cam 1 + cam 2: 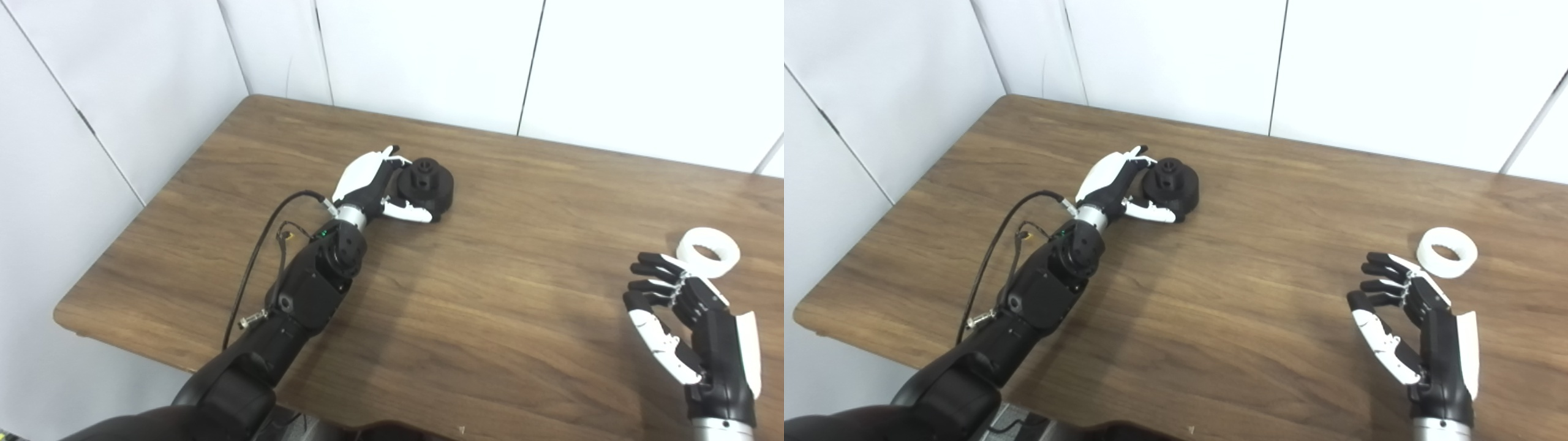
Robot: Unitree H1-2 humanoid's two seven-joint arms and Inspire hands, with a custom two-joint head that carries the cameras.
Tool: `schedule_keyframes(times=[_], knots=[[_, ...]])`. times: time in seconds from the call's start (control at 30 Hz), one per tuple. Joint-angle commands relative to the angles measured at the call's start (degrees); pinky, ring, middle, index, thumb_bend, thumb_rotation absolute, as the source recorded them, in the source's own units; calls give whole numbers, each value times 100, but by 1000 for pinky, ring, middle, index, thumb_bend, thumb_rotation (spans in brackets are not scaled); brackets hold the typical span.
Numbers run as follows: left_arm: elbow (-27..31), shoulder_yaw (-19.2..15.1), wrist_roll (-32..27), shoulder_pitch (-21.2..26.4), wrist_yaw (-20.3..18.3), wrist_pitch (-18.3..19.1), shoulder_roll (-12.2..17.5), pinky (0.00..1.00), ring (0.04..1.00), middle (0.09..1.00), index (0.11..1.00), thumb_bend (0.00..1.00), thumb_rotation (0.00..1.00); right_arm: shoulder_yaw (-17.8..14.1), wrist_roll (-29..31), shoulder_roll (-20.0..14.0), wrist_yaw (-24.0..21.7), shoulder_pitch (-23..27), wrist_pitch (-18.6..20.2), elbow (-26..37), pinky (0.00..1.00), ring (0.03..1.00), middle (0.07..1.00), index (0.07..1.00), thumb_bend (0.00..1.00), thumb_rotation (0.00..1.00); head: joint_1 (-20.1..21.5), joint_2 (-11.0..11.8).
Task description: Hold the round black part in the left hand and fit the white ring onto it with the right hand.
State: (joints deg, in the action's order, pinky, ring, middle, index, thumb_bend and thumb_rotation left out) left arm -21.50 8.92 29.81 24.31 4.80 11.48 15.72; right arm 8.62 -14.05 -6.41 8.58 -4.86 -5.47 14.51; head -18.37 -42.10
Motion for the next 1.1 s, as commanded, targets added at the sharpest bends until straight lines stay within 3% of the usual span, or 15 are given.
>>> schedule_keyframes(times=[0.0, 0.27, 0.57, 0.9, 1.07], knots=[[-24, -31, 12, 138, 153, -148, 72, 1000, 1000, 1000, 649, 909, 304, -38, 23, 281, 33, -135, -161, 234, 534, 610, 677, 701, 569, 495, -9, -5], [48, -36, -22, 82, 121, -81, 80, 1000, 1000, 987, 642, 889, 279, -46, 19, 284, 48, -129, -195, 240, 533, 609, 674, 697, 559, 479, 1, -28], [308, -10, -97, -117, 175, -281, 12, 1000, 1000, 965, 596, 888, 227, -46, -6, 274, 40, -128, -175, 259, 536, 612, 675, 700, 555, 491, 51, -41], [1238, 260, -47, -644, -229, -207, -21, 1000, 1000, 974, 608, 893, 284, -42, -11, 291, 52, -100, -183, 240, 539, 615, 677, 698, 556, 491, 108, -55], [1717, 335, -60, -942, -342, -198, -107, 1000, 1000, 967, 606, 903, 250, -32, 10, 301, 40, -92, -160, 252, 538, 612, 671, 696, 554, 483, 167, -65]])
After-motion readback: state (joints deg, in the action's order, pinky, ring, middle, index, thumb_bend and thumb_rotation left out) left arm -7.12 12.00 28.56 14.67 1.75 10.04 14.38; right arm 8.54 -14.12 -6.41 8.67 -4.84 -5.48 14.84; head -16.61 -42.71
